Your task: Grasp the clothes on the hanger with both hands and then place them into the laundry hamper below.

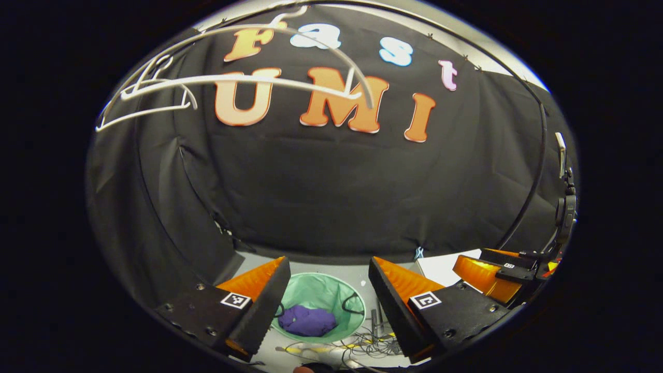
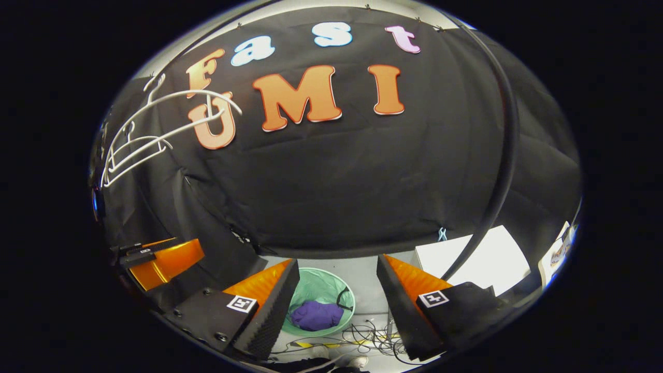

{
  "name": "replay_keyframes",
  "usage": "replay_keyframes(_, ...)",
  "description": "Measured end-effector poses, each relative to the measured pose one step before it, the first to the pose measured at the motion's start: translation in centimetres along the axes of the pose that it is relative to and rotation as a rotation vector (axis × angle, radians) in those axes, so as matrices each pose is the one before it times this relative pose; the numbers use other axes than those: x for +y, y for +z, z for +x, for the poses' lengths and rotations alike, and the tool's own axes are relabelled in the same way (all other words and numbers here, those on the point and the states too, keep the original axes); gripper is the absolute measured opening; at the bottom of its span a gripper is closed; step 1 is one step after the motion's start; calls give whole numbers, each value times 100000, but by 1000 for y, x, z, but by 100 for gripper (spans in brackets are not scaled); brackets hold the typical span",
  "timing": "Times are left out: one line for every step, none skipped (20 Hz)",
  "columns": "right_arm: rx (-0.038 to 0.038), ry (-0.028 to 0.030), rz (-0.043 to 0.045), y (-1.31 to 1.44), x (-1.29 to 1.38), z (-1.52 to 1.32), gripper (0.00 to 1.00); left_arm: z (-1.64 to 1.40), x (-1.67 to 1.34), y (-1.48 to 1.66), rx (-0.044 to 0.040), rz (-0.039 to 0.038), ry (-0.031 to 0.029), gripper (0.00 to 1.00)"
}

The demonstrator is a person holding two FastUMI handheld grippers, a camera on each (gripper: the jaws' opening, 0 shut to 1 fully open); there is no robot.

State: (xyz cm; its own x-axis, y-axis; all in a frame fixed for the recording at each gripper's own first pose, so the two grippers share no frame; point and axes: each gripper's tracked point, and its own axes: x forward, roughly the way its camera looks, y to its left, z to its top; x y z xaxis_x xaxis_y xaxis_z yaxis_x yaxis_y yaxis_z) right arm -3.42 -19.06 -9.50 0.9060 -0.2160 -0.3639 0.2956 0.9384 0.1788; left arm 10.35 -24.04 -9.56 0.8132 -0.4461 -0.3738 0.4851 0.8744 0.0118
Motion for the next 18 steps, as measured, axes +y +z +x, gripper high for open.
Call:
replay_keyframes(-2793,660,-27,974,-300,-793,98,-1074,-877,1314,-3765,-814,-272,96)
replay_keyframes(-2797,117,-273,884,-371,-657,98,-822,-562,1252,-3445,-972,173,97)
replay_keyframes(-2254,28,-555,629,-341,-725,98,-729,-427,1161,-3383,-734,484,96)
replay_keyframes(-2757,26,-498,1598,-644,-729,98,-624,-203,974,-3264,-477,616,97)
replay_keyframes(-2889,381,-232,1040,-197,-886,98,-568,-138,595,-3228,-171,299,96)
replay_keyframes(-2607,525,-170,916,-223,-658,98,-588,-182,875,-2754,61,456,96)
replay_keyframes(-2314,511,-367,927,-69,-791,100,-666,-163,1280,-2997,342,377,96)
replay_keyframes(-2519,604,-595,1051,-179,-1003,100,-578,-12,1000,-3018,485,327,96)
replay_keyframes(-1959,415,-634,775,-100,-754,98,390,-270,477,-2530,219,183,94)
replay_keyframes(-1824,623,-623,746,-124,-545,98,-10,45,365,-1211,51,363,94)
replay_keyframes(-1596,685,-591,669,-66,-560,100,-216,-37,387,-854,-21,22,95)
replay_keyframes(-1361,516,-553,670,16,-461,100,-242,-8,362,-720,41,-213,97)
replay_keyframes(-989,517,-361,634,-52,-306,89,-497,-43,430,-385,193,-229,99)
replay_keyframes(-863,753,55,481,7,-274,89,-354,-14,330,198,288,-236,93)
replay_keyframes(-942,751,349,493,94,-355,89,-750,-13,277,342,220,203,93)
replay_keyframes(-952,576,367,587,130,-210,89,-670,287,315,-330,55,663,93)
replay_keyframes(-623,478,309,454,99,-220,89,-553,124,620,-852,45,582,93)
replay_keyframes(-105,363,85,238,28,-345,89,-445,227,593,-658,237,651,93)
